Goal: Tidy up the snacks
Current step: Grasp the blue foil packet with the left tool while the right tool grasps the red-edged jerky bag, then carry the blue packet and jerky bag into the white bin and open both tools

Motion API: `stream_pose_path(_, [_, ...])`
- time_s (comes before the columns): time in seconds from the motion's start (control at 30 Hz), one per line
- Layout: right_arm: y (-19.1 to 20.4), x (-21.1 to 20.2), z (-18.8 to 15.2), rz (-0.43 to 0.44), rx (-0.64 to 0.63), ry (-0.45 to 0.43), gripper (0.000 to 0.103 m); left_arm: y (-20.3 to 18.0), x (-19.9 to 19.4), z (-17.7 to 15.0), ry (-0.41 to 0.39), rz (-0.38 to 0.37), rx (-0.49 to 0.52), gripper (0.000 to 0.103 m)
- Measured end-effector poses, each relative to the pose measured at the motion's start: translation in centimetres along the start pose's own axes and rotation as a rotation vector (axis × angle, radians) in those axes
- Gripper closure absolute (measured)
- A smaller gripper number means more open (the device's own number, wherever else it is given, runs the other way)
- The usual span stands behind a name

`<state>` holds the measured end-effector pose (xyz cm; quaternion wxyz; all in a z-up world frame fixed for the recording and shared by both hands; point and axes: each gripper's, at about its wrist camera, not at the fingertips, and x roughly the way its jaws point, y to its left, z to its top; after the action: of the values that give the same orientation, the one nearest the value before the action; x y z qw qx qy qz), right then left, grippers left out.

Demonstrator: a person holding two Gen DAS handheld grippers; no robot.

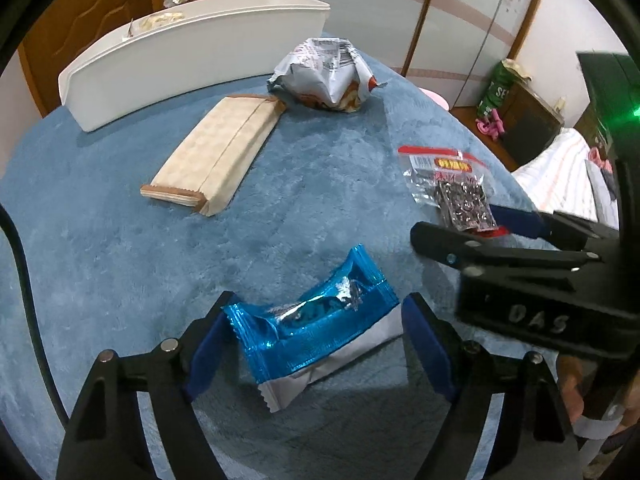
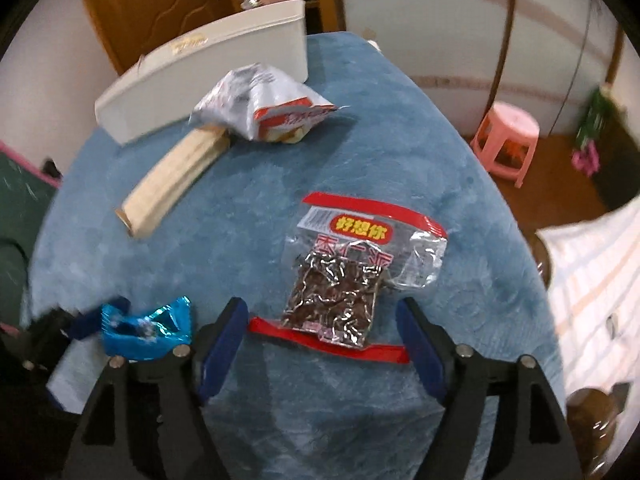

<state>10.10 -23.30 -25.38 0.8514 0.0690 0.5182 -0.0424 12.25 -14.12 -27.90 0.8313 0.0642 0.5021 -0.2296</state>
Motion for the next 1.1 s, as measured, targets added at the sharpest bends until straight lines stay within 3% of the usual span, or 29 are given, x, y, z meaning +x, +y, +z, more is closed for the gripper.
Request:
stream_pose_path(0.13, [-0.4,-0.3,-0.1,0.006,0.018,-0.021,0.029,-0.9,0.3,-0.4,-0.004,0.035,0.05,0.023])
stream_pose_path(0.23, [-0.6,-0.7,-0.3,-0.032,0.009,-0.042,0.056,-1.3,0.1,-0.4,-0.02,0.056,0.084,0.047])
stream_pose_path(0.27, [-0.7,-0.7,-0.4,-0.022,0.005,-0.041,0.056,-1.4,-0.1,-0.3,-0.022,0.054,0.087,0.057])
stream_pose_path(0.4, [-1.2,-1.2,-0.6,-0.001,0.018,-0.062,0.062,-0.8,-0.4,-0.1,-0.019,0.023,0.051,0.064])
stream_pose_path(0.43, [-1.5,-1.3,-0.6,0.008,0.016,-0.065,0.09,-0.6,-0.5,-0.1,-0.021,0.022,0.044,0.066])
stream_pose_path(0.87, [-0.3,-4.8,-0.9,0.148,-0.03,-0.138,0.096,1.3,-3.5,0.9,-0.057,0.052,-0.053,0.068])
stream_pose_path(1.1, [0.9,-9.1,0.5,0.202,-0.083,-0.226,0.097,2.1,-8.7,3.7,-0.179,0.078,-0.08,0.068])
